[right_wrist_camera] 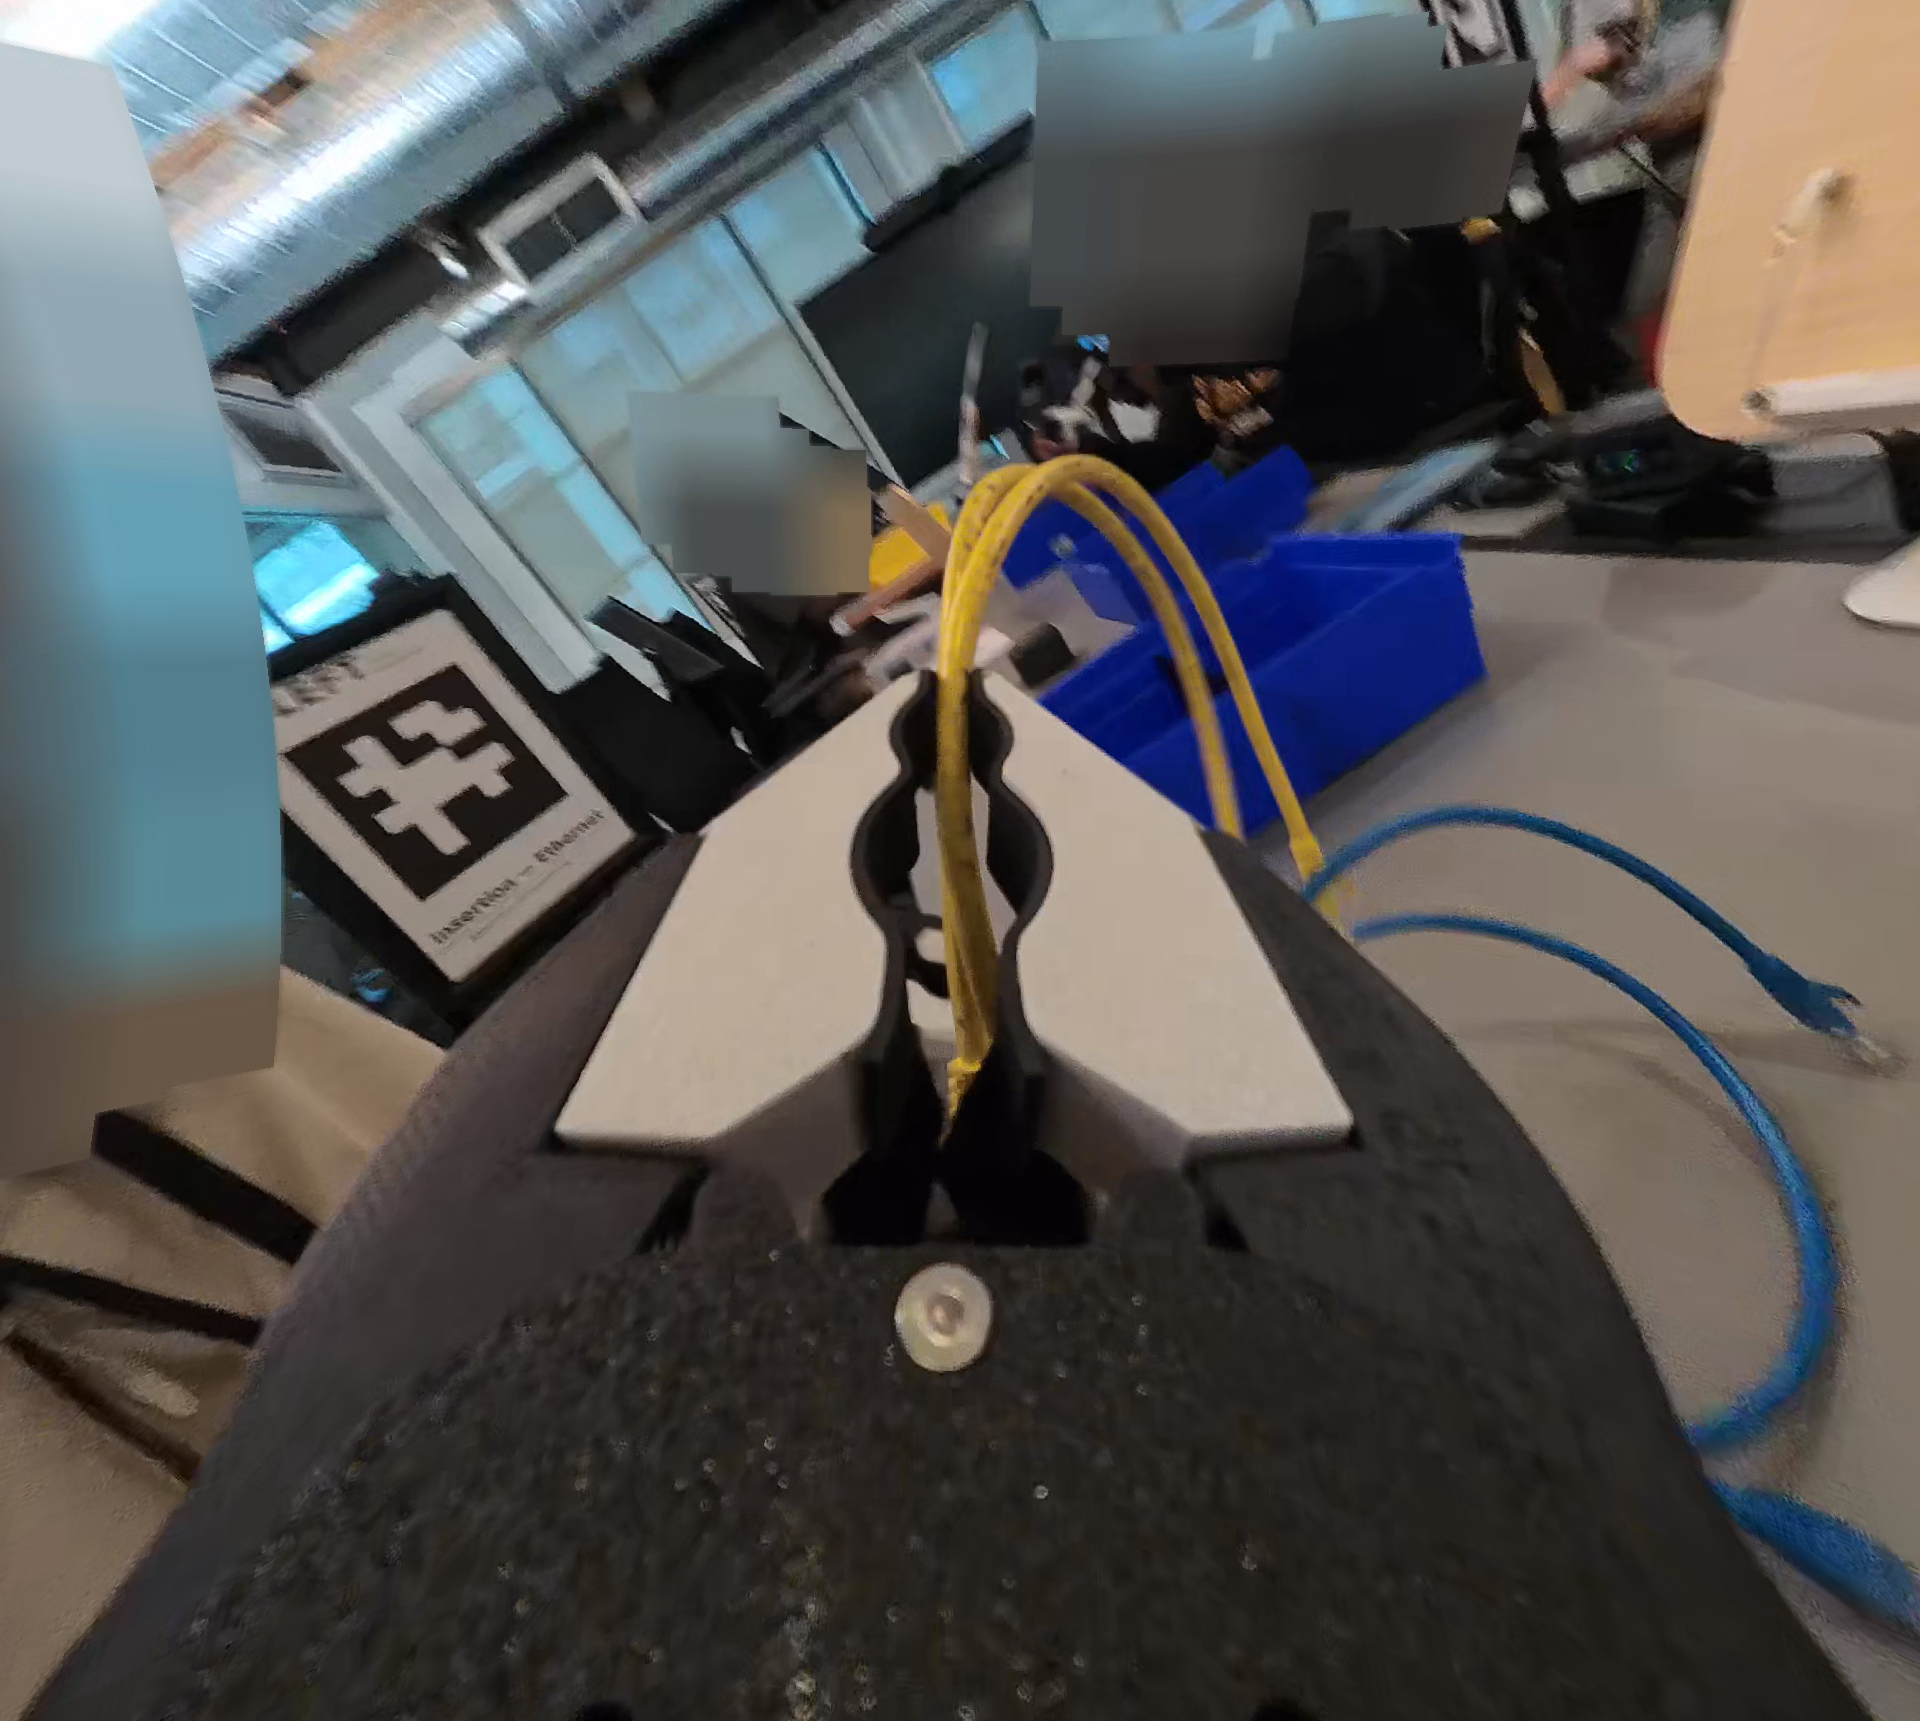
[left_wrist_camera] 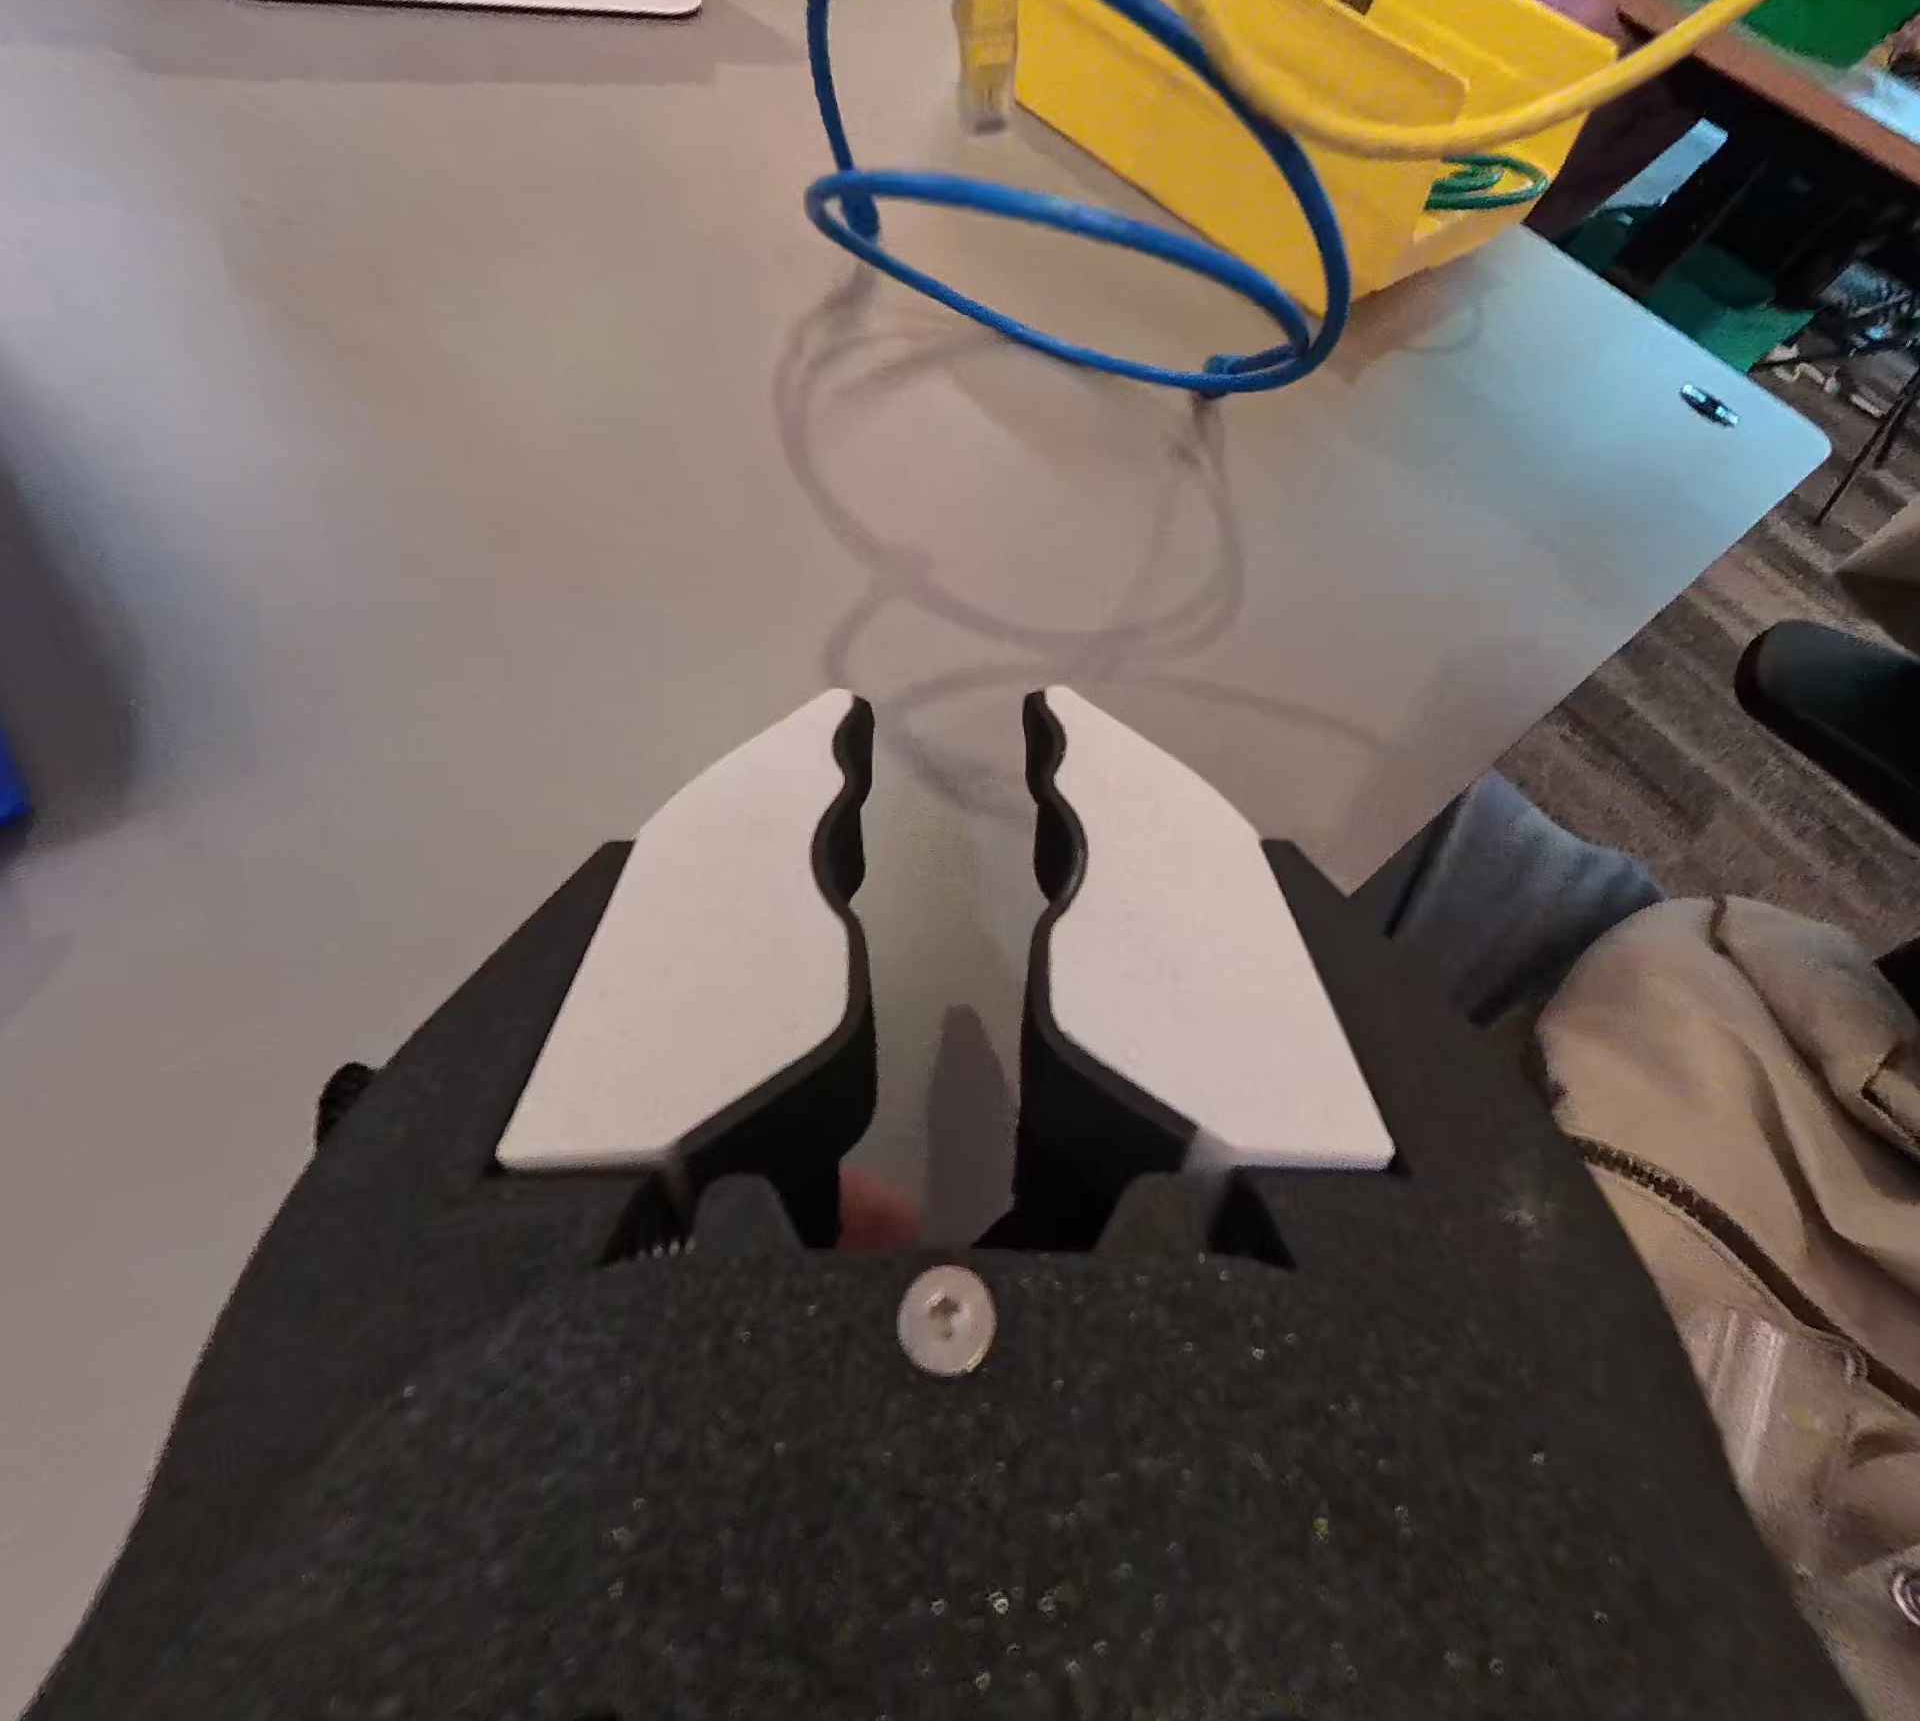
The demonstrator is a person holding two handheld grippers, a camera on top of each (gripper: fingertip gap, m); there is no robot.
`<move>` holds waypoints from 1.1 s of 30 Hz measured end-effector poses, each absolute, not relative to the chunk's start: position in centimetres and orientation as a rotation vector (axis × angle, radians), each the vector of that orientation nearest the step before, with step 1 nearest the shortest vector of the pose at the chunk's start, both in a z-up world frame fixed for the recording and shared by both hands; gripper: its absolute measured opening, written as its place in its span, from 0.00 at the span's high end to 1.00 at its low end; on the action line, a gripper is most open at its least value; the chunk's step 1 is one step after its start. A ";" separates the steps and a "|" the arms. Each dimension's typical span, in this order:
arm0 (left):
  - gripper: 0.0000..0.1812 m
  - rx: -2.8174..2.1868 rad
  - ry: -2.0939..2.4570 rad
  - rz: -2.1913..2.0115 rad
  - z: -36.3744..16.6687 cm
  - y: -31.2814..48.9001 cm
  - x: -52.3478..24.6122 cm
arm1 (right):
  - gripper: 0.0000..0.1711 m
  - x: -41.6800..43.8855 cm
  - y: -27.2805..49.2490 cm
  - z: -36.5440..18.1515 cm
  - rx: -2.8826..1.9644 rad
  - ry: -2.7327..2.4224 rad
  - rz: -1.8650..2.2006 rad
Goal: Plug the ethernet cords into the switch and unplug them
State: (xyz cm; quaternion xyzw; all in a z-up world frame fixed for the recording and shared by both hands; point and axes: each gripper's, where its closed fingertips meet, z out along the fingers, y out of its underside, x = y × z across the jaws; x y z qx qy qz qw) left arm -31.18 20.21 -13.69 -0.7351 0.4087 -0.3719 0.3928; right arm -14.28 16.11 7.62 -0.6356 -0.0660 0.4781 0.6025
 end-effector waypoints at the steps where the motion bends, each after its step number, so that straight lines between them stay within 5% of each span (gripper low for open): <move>1: 0.84 -1.867 1.049 -0.934 -13.8 20.1 -31.1 | 0.97 -14.4 15.4 8.5 -1.418 -0.172 1.145; 6: 0.84 -1.879 1.064 -0.933 -14.2 20.0 -31.1 | 0.97 -13.8 13.3 11.4 -1.418 -0.335 0.978; 10: 0.84 -1.886 1.064 -0.932 -14.3 20.0 -31.1 | 0.97 -8.8 13.5 11.5 -1.599 -0.397 0.418; 17: 0.84 -1.900 1.072 -0.931 -14.6 19.9 -30.9 | 0.97 4.9 12.1 3.9 -2.116 -0.577 -0.639; 27: 0.84 -1.902 1.095 -0.907 -14.8 19.7 -30.7 | 0.97 10.5 13.8 -7.6 -2.439 -0.789 -0.741; 33: 0.84 -1.915 1.080 -0.911 -15.0 20.0 -31.1 | 0.97 7.6 13.6 -6.1 -2.378 -0.775 -0.750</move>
